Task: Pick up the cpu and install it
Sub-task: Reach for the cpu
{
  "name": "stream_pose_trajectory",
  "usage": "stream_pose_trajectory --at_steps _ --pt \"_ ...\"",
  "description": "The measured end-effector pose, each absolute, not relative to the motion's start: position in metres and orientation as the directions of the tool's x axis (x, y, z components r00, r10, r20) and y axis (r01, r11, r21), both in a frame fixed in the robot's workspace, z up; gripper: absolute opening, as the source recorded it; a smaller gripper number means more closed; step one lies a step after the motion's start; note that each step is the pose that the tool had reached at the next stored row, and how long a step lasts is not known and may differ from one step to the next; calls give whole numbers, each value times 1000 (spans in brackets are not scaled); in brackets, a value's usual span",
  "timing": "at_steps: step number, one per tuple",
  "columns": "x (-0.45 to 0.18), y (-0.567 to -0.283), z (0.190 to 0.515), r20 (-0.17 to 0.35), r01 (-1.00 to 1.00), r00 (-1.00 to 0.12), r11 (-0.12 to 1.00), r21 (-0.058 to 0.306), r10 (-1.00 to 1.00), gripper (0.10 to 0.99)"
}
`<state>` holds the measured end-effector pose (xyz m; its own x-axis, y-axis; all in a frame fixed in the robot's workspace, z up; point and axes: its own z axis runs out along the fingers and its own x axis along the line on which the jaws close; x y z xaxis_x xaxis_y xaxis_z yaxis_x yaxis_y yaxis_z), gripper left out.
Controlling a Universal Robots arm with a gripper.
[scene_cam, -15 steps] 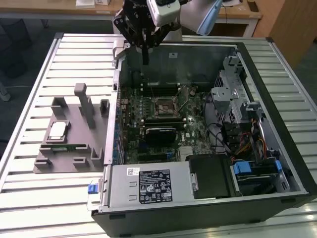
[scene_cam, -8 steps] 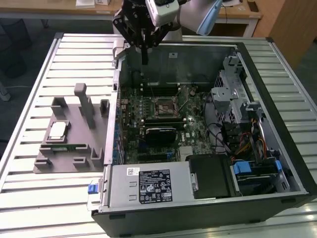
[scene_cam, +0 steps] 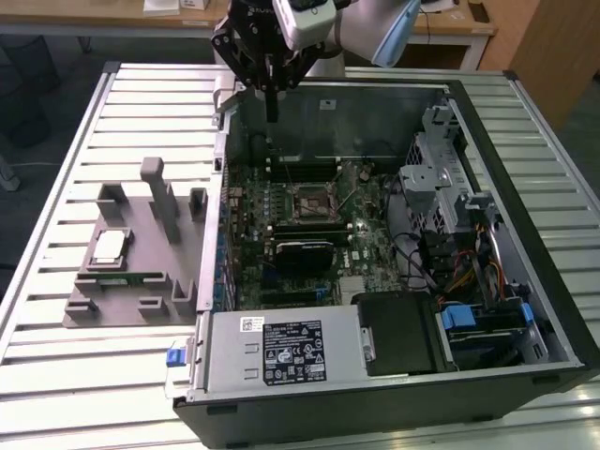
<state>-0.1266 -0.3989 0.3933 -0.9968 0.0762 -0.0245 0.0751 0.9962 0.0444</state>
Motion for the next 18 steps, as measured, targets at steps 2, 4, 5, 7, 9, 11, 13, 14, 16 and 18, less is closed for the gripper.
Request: stream_pose_trajectory --at_steps 2,4,5,7,9,11,13,14,16,18 --pt "-128 -399 393 -24 75 -997 996 44 76 106" --pt "-128 -399 393 -24 75 -997 996 44 76 106" --pt "-129 -399 393 -24 75 -997 996 44 76 106" --pt "-130 -399 393 -24 75 -997 996 44 76 106" --pt "-130 -399 393 -24 75 -997 996 44 76 106" --pt "-132 -399 393 -24 75 -997 996 44 76 106" --pt "-133 -399 393 -24 75 -997 996 44 76 106" --pt "-133 -399 393 -24 75 -997 996 44 76 106" --pt "-134 -399 393 -24 75 -997 996 44 76 106" --pt "-134 -399 393 -24 75 -997 996 44 76 106"
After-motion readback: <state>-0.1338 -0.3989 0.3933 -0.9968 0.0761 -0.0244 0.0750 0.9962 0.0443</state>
